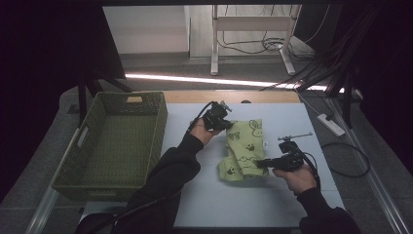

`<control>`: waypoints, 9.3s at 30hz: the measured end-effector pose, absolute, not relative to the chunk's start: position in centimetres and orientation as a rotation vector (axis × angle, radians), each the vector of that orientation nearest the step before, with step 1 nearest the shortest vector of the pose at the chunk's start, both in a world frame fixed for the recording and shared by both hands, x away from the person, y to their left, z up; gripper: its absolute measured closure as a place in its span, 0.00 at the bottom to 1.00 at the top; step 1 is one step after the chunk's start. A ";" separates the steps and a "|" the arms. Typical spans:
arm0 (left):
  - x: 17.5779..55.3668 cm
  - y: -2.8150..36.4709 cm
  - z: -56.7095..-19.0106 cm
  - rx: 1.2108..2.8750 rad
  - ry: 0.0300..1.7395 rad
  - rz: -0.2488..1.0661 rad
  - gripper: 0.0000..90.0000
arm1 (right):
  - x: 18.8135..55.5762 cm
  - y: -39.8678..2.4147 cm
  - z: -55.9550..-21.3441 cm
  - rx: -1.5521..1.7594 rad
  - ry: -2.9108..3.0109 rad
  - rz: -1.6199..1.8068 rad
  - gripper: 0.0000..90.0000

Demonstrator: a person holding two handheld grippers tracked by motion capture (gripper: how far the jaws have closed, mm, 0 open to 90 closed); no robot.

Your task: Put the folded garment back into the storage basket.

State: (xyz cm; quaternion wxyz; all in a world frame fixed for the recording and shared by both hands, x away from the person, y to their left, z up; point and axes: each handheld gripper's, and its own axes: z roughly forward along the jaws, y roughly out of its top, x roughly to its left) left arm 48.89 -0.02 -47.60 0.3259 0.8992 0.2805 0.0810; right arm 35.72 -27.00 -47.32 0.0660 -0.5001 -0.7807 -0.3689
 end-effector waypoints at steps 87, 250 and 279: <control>45.2 19.5 -34.2 2.235 0.938 0.470 0.94 | 38.0 -10.5 -36.2 -1.056 -2.323 -1.398 0.86; 40.4 34.2 -42.2 2.018 1.389 0.219 0.17 | 36.1 7.4 -41.9 -0.768 -2.706 -1.334 0.23; 37.2 31.5 -42.8 2.037 1.300 0.170 0.00 | 37.1 2.8 -42.5 -0.809 -2.742 -1.347 0.03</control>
